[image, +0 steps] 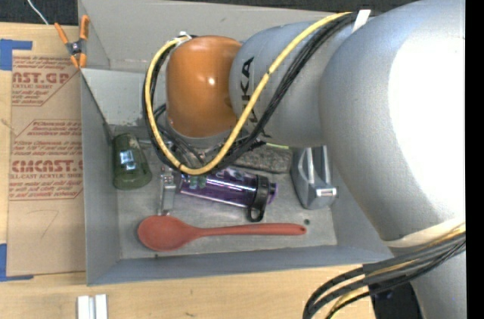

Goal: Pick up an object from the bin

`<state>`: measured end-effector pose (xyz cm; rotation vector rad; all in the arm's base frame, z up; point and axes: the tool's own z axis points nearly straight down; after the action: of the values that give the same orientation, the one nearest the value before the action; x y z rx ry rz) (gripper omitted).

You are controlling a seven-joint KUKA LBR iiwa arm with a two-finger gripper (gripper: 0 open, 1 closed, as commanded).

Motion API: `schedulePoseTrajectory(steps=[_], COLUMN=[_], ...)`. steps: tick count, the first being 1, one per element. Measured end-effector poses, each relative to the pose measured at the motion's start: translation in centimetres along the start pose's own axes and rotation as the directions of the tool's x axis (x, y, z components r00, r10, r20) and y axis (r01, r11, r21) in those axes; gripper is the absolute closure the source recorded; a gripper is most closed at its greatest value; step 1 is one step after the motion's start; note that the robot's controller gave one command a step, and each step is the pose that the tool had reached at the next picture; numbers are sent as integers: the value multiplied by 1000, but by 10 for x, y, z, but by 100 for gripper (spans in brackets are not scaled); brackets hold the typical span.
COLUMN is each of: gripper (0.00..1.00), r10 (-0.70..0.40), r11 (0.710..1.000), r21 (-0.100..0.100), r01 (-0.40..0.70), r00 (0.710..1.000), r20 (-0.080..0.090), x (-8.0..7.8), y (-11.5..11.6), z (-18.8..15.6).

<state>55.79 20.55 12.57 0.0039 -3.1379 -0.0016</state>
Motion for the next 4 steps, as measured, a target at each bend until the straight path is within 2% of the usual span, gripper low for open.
schedulePoseTrajectory(steps=[1,2,3,4], gripper=[0,0,0,0], r10=[2,-296,-73,-296], r11=[1000,955,997,955], r21=[-1,-1,-2,-2], r01=[-2,296,73,296], r00=[1000,955,997,955], r20=[4,-1,6,-1], x=[-1,51,22,52], y=[-1,-77,-76,-76], z=[-4,56,19,57])
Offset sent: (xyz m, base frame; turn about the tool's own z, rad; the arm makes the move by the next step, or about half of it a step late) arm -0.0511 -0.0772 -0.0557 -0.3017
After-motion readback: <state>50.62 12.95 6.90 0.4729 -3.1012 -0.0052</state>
